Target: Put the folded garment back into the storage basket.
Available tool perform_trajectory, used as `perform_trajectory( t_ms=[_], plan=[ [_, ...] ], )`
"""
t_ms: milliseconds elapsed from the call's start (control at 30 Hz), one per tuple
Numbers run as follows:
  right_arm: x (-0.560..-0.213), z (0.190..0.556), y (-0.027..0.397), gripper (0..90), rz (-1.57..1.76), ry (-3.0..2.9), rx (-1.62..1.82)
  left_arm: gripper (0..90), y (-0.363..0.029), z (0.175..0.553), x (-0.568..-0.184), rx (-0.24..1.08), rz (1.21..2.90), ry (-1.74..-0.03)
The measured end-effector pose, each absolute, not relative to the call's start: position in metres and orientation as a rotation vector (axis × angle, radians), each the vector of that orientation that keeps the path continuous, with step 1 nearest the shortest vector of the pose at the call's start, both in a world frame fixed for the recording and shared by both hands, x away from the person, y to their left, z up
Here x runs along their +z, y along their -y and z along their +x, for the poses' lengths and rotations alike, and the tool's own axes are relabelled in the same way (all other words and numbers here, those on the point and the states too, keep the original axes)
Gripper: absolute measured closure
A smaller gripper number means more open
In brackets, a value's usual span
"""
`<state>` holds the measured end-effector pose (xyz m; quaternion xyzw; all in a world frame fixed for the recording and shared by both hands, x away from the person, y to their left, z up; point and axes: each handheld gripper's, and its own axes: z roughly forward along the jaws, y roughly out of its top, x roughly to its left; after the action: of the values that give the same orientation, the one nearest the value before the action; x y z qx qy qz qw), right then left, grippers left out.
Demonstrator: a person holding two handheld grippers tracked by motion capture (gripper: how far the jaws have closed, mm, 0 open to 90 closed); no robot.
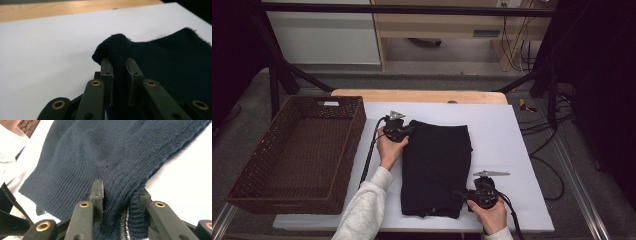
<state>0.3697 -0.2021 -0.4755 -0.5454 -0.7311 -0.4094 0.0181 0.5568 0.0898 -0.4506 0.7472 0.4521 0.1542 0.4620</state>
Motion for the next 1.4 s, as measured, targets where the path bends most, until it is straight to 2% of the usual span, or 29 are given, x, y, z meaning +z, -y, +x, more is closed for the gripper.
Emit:
perform_trajectory(
  t_ms=[1400],
  plan=[
    [-0.473,0.367,0.208,68.4,-1.679,2.236,-1.317,80.6,-0.064,0.527,-0.379,0.41,1.796,-0.885]
  ],
)
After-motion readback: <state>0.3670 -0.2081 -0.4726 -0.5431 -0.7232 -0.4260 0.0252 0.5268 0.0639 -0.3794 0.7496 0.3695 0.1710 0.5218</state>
